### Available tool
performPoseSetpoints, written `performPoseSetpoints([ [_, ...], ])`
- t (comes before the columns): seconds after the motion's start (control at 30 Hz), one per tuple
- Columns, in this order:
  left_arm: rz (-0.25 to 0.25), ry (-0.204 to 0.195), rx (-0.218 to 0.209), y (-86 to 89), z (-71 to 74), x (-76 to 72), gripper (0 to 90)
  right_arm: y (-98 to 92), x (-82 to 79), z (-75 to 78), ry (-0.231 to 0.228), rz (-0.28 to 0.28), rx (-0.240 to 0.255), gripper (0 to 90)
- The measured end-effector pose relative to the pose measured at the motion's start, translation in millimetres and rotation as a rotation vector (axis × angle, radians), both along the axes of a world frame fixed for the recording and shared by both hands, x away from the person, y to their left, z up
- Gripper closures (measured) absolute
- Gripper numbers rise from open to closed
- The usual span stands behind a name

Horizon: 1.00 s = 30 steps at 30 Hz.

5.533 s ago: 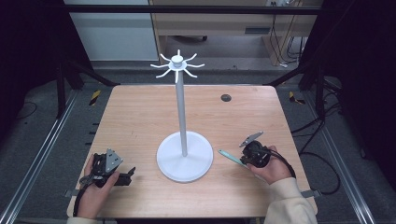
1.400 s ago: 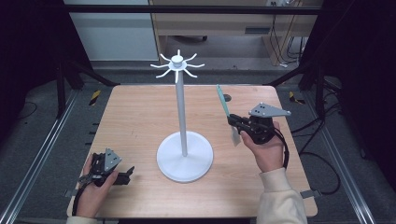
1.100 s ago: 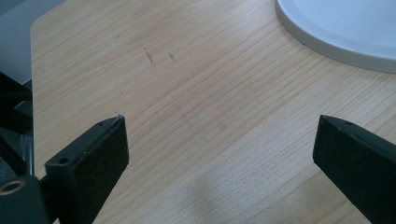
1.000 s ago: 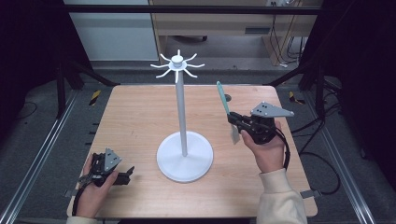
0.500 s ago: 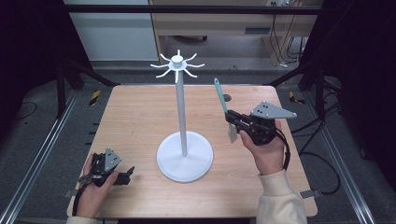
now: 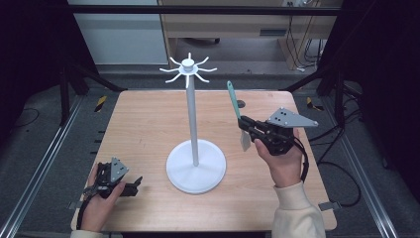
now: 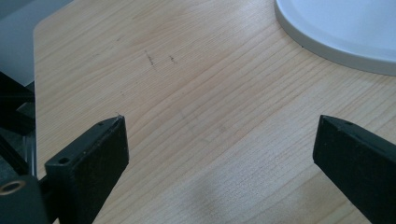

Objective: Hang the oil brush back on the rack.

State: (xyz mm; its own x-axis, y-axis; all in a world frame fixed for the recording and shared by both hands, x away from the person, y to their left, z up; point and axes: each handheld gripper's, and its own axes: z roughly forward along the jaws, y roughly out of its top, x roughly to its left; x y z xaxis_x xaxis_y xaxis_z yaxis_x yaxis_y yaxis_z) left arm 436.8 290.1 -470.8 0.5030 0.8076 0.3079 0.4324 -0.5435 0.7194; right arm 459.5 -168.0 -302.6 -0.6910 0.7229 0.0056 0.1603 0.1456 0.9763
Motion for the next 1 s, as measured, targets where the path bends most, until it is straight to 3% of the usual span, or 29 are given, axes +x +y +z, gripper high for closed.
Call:
performPoseSetpoints([
  [1.0, -0.007, 0.007, 0.002, -1.3, -0.5, 0.2, 3.0, 19.9, -22.4, 20.8, -0.078, 0.062, 0.032, 82.5],
])
